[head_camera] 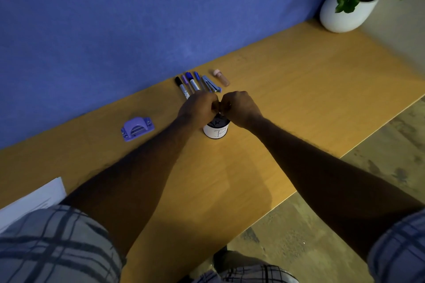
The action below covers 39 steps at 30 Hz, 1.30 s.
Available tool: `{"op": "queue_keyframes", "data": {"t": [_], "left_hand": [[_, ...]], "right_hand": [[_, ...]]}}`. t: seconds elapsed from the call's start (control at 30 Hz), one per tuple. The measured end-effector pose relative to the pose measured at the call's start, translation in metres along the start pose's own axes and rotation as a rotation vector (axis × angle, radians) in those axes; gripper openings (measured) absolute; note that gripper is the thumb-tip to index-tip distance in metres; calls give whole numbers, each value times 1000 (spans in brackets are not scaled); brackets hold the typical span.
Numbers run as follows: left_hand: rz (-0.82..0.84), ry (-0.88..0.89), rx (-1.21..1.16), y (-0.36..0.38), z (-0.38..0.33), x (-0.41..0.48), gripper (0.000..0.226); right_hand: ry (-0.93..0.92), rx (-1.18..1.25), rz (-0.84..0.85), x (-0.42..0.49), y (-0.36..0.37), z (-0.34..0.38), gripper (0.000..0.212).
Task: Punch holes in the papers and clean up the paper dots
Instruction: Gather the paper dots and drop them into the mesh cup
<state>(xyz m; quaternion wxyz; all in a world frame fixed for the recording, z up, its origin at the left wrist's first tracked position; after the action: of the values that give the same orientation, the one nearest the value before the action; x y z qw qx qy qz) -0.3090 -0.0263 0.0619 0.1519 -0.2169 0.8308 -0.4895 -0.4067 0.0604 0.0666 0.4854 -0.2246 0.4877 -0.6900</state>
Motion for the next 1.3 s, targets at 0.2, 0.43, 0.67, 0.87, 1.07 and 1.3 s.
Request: {"op": "queue_keyframes", "data": {"t": [0.2, 0.43, 0.67, 0.87, 1.07, 1.3], "left_hand": [[105, -5, -65, 0, 6, -7, 26], [51, -65, -373, -10, 16, -29, 31], [-25, -100, -528, -15, 47, -90, 28], [-57, -163, -397, 3, 95, -165, 47], [-90, -248, -152, 15, 140, -242, 57], [93, -317, 100, 37, 165, -305, 69]], "right_hand": [[-19, -104, 39, -4, -1, 2, 15], [18, 352, 36, -19, -10, 1, 29], [82, 699, 8, -45, 12, 15, 25], [-42, 489, -34, -75, 64, 37, 29], [-219, 231, 79, -101, 115, 59, 42], [-303, -2, 272, -126, 172, 81, 61]]}}
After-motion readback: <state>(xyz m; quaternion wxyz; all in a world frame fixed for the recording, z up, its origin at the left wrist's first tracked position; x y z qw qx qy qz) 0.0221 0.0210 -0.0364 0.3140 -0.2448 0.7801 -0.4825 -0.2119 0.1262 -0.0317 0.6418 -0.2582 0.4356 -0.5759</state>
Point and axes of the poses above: each hand's wrist, its own x-axis towards the middle knuckle, its own y-axis out of the palm, z = x × y, the point moved 3 cm from there along x, towards the middle knuckle, and after that the axes turned 2 degrees about z, right-handed, at the moved point
